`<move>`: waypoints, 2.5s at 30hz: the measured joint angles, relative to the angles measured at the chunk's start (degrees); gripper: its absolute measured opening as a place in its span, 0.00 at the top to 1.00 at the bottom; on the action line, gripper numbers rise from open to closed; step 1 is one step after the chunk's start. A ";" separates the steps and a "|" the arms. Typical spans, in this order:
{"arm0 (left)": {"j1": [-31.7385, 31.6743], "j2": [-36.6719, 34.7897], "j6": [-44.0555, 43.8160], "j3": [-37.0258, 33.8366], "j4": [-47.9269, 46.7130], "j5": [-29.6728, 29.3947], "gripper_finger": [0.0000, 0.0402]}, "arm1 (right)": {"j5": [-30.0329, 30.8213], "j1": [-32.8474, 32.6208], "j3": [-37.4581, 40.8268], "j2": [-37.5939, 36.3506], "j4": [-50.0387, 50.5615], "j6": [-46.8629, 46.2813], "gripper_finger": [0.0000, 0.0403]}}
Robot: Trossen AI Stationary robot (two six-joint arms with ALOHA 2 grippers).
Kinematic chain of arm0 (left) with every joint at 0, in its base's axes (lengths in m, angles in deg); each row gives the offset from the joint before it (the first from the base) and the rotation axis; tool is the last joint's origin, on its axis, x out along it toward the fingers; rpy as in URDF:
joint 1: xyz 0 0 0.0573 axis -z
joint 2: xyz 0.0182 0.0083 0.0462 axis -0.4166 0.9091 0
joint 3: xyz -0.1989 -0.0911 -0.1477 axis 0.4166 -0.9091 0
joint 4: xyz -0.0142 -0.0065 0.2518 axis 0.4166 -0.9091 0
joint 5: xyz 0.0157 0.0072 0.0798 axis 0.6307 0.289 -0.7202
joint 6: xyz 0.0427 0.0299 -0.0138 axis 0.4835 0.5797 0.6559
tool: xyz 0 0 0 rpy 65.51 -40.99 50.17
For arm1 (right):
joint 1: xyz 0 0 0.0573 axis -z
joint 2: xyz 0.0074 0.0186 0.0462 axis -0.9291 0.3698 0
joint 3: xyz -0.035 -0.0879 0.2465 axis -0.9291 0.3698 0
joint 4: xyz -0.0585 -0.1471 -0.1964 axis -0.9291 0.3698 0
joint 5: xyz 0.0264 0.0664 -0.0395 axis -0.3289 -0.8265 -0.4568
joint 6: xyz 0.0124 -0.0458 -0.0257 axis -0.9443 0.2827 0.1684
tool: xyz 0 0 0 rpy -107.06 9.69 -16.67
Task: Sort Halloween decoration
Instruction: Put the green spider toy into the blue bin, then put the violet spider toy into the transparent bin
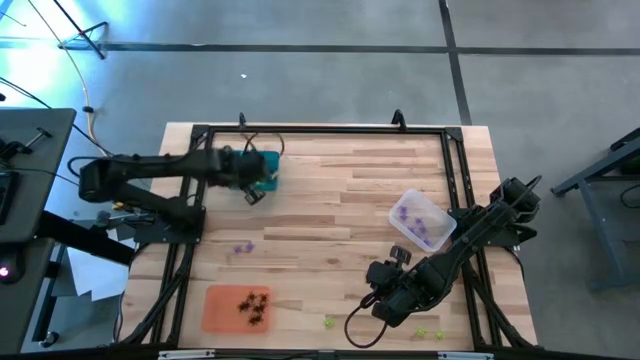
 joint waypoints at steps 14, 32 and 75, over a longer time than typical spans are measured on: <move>-16.36 8.19 8.75 0.00 4.87 10.50 0.82 | 0.00 0.00 0.00 0.00 0.00 0.00 0.63; -5.42 -1.79 0.03 0.11 -1.71 11.60 0.58 | 0.00 0.04 0.00 0.00 -0.11 0.00 0.63; 44.62 12.30 -53.26 -16.87 9.38 17.27 0.56 | 0.00 0.04 0.00 0.00 -0.24 -0.02 0.63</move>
